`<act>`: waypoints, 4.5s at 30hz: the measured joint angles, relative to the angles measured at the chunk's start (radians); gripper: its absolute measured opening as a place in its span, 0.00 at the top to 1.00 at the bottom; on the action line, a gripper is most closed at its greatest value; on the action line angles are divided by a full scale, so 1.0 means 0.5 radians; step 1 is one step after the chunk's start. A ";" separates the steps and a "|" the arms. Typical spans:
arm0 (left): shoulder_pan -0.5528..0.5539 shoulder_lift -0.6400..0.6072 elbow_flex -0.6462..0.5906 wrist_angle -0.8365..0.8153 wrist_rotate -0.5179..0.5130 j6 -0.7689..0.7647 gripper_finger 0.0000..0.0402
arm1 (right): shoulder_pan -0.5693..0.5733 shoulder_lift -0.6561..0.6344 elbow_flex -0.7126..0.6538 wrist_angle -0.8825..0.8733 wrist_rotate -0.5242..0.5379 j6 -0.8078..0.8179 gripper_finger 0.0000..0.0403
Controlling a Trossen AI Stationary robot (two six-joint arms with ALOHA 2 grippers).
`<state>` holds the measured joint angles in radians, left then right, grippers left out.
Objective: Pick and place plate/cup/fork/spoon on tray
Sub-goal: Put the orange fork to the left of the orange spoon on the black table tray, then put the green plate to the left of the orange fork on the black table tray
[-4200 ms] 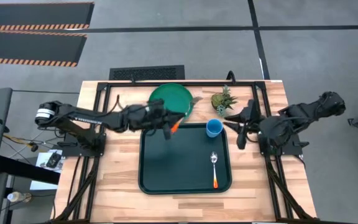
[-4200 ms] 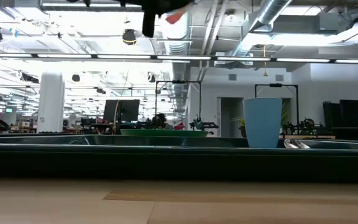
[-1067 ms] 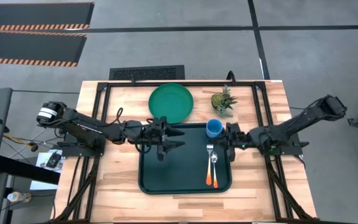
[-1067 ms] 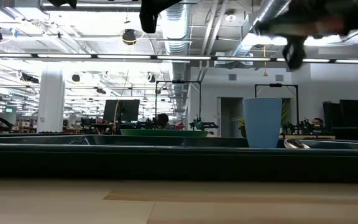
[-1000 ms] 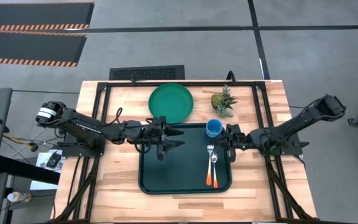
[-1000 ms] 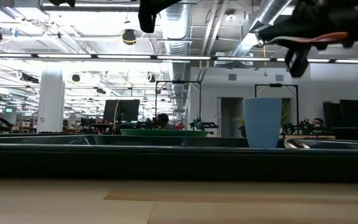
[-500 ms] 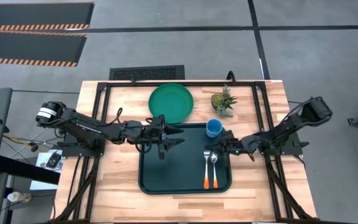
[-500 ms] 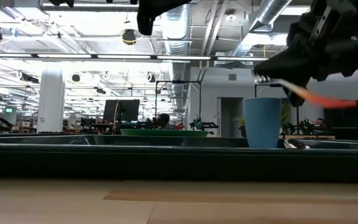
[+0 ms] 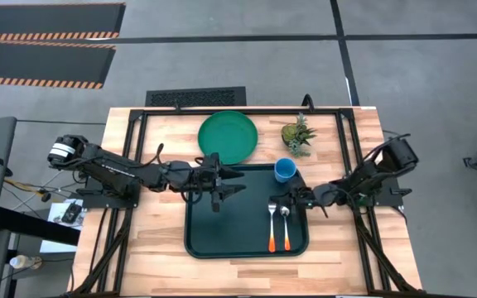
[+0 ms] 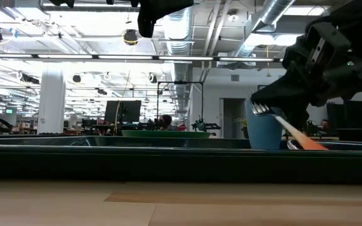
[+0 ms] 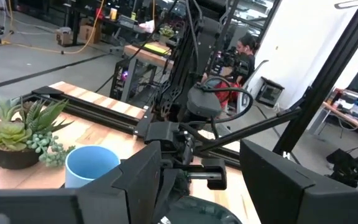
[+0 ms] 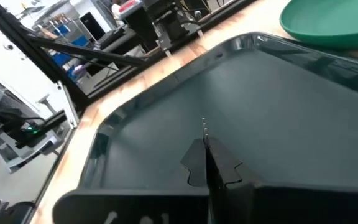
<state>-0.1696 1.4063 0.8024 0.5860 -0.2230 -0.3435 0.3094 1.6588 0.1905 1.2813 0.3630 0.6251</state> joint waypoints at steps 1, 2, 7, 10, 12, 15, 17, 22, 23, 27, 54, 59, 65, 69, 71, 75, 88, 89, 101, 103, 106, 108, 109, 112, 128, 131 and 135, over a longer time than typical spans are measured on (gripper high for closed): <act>0.000 0.000 0.000 -0.001 0.000 0.000 0.49 | -0.010 0.000 0.000 -0.010 -0.001 0.002 0.99; 0.000 0.000 0.000 0.000 0.000 0.000 0.49 | -0.018 0.000 0.000 -0.010 -0.014 0.007 0.98; 0.000 0.000 0.000 -0.001 -0.002 0.000 0.49 | -0.039 0.000 0.000 -0.057 -0.052 0.011 0.98; 0.002 0.000 0.000 -0.010 -0.004 0.000 0.49 | -0.039 -0.001 0.000 -0.105 -0.052 0.045 0.97; 0.002 0.000 0.000 -0.010 -0.006 0.001 0.49 | -0.039 -0.001 0.000 -0.127 -0.052 0.063 0.96; 0.002 0.000 0.000 -0.010 -0.031 0.013 0.49 | -0.039 -0.001 0.000 -0.159 -0.051 0.065 0.92; 0.002 0.001 0.000 -0.010 -0.040 0.018 0.49 | -0.039 -0.001 0.000 -0.158 -0.050 0.064 0.90; 0.002 0.001 0.000 -0.010 -0.041 0.018 0.49 | -0.039 -0.001 0.000 -0.165 -0.051 0.044 0.85; 0.002 0.001 0.000 -0.010 -0.041 0.018 0.49 | -0.039 -0.001 0.000 -0.173 -0.051 0.044 0.84; 0.002 0.001 0.000 -0.010 -0.053 0.018 0.49 | -0.039 -0.001 0.000 -0.192 -0.051 0.048 0.81; 0.002 0.001 0.000 -0.010 -0.055 0.017 0.49 | -0.039 -0.001 0.000 -0.222 -0.048 0.081 0.52; 0.002 0.001 0.000 -0.010 -0.055 0.017 0.49 | -0.039 -0.001 0.000 -0.261 -0.046 0.082 0.51; 0.002 0.001 0.000 -0.010 -0.055 0.017 0.49 | -0.047 -0.001 0.000 -0.276 -0.043 0.079 0.51; 0.005 0.001 0.000 -0.010 -0.055 0.017 0.49 | -0.052 -0.001 0.002 -0.312 -0.041 0.067 0.50; 0.005 0.001 0.000 -0.010 -0.055 0.016 0.49 | -0.052 -0.001 0.002 -0.319 -0.039 0.064 0.50; 0.005 0.002 0.000 -0.010 -0.055 0.017 0.49 | -0.052 -0.001 0.002 -0.339 -0.033 0.058 0.47; 0.008 0.002 0.000 -0.010 -0.055 0.016 0.49 | -0.052 -0.001 0.002 -0.341 -0.032 0.055 0.40; 0.008 0.002 0.000 -0.010 -0.055 0.016 0.49 | -0.052 -0.001 0.003 -0.341 -0.032 0.055 0.40; 0.008 0.002 0.000 -0.023 -0.083 0.016 0.49 | -0.075 -0.001 0.005 -0.401 -0.032 0.066 0.40; 0.008 0.002 0.000 -0.026 -0.098 0.016 0.49 | -0.075 -0.001 0.005 -0.401 -0.032 0.068 0.40; 0.008 0.002 0.000 -0.026 -0.111 0.017 0.49 | -0.076 -0.003 0.005 -0.402 -0.032 0.074 0.40; 0.011 0.002 0.000 -0.037 -0.115 0.032 0.49 | -0.075 -0.023 0.005 -0.405 -0.033 0.075 0.40; 0.016 0.002 0.000 -0.047 -0.129 0.035 0.49 | -0.075 -0.037 0.005 -0.403 -0.033 0.074 0.40; 0.040 0.002 0.000 -0.118 -0.231 -0.029 0.49 | -0.075 -0.103 0.005 -0.434 -0.037 0.066 0.40; 0.731 0.002 0.001 -1.184 -0.157 -0.452 0.49 | -0.072 -0.707 0.005 -1.209 -0.191 0.276 0.40; 0.938 0.002 0.001 -1.377 -0.181 -0.444 0.49 | -0.063 -0.809 0.005 -1.287 -0.247 0.321 0.40; 1.195 0.002 0.001 -1.559 -0.267 -0.425 0.49 | -0.030 -0.903 0.005 -1.313 -0.254 0.323 0.40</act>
<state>0.4282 1.4071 0.8028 -0.1936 -0.3566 -0.5560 0.2945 1.2074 0.1932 0.6248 0.2359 0.7864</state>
